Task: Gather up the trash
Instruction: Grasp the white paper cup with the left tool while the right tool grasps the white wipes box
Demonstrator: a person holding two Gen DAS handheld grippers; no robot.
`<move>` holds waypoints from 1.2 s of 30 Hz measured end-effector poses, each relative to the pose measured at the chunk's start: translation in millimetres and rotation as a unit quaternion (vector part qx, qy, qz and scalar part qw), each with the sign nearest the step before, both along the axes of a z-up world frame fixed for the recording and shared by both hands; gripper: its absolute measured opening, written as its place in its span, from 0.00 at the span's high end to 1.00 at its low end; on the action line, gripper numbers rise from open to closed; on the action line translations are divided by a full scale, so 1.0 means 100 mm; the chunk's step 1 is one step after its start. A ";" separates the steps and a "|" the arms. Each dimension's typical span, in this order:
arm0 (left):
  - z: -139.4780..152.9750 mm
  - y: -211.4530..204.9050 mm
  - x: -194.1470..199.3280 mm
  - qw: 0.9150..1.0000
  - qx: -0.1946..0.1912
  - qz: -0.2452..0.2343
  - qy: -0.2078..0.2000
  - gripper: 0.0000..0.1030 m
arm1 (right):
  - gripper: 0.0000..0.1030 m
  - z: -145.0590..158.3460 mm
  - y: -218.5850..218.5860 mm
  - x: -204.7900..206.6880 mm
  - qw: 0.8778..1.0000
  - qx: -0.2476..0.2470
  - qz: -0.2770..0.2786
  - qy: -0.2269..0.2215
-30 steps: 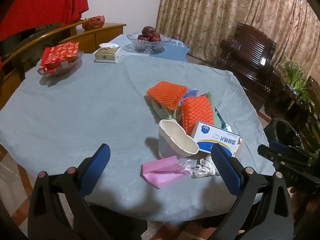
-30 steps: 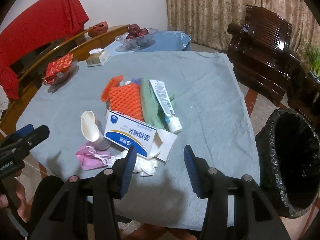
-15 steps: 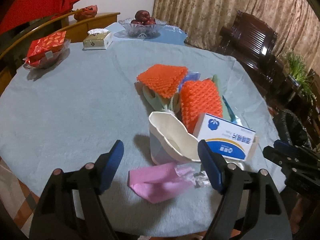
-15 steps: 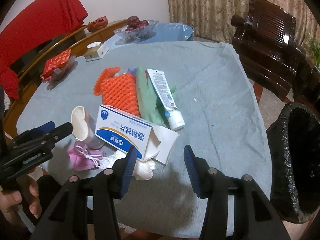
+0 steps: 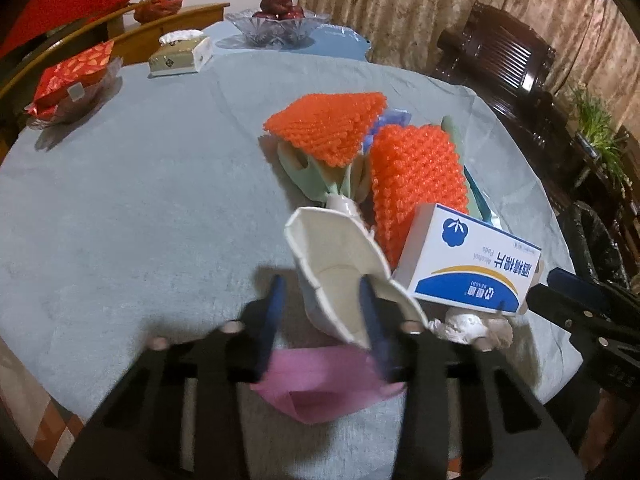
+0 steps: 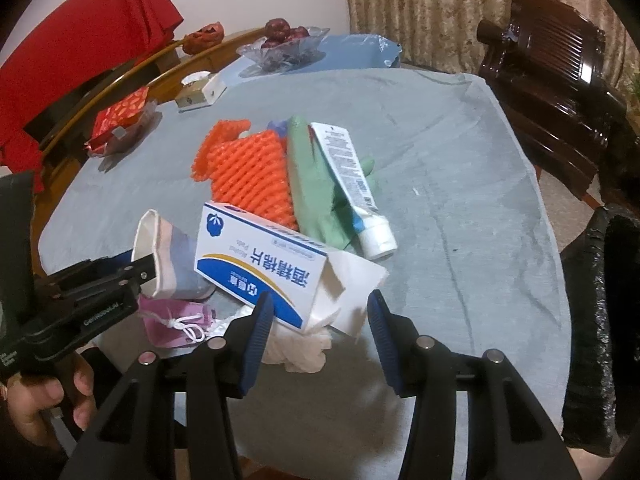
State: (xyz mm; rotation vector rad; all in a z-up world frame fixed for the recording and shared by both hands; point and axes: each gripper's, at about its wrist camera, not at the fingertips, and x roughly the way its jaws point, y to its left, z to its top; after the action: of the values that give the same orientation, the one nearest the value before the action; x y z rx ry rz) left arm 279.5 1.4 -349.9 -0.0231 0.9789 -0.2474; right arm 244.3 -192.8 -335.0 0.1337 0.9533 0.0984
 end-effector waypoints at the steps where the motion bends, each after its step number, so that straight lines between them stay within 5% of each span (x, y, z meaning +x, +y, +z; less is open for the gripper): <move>1: -0.01 0.01 0.01 1.000 -0.001 -0.001 0.002 0.85 | 0.53 -0.01 0.01 0.00 1.000 0.000 0.002 0.000; 5: 0.02 0.07 0.00 1.000 -0.006 0.003 -0.005 0.97 | 0.53 0.00 0.04 0.02 1.000 0.000 0.004 0.001; 9: 0.14 0.15 -0.03 0.999 -0.004 0.016 -0.029 0.97 | 0.53 0.02 0.06 0.03 1.000 0.002 0.004 -0.001; 13: 0.27 0.25 -0.06 0.999 -0.005 0.023 -0.049 0.98 | 0.65 0.00 0.10 0.05 1.000 0.008 0.009 0.006; 23: 0.30 0.40 -0.08 0.998 -0.003 0.027 -0.051 0.97 | 0.66 -0.19 0.12 0.17 0.999 0.039 -0.004 0.028; 28: 0.31 0.40 -0.10 0.998 -0.001 0.027 -0.052 0.97 | 0.86 -0.16 0.15 0.15 0.999 0.045 0.010 0.016; 36: 0.44 0.35 -0.17 0.998 0.002 0.025 -0.059 0.97 | 0.95 0.13 0.21 0.00 0.998 0.059 0.030 -0.017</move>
State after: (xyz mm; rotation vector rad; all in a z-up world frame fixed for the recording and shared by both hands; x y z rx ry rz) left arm 262.1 36.7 -305.8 -0.0286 0.8596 -0.1993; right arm 244.4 -172.1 -321.8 0.2110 0.9173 0.2119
